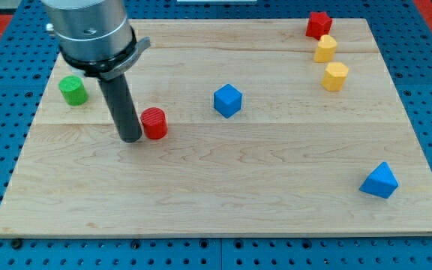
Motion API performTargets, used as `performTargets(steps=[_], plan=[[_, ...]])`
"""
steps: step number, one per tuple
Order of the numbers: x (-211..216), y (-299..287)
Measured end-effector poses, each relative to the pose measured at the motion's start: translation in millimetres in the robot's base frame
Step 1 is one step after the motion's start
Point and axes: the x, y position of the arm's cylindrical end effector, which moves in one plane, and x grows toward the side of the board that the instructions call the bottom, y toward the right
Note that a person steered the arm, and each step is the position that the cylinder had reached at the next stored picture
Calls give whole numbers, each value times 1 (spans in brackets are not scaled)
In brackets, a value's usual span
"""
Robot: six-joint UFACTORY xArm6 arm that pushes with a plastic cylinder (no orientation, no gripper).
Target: Place the red circle below the yellow hexagon
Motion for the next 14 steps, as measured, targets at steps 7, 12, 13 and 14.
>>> performTargets(steps=[7, 12, 13, 14], plan=[[-11, 192], [-33, 212], [-46, 218], [-55, 205]])
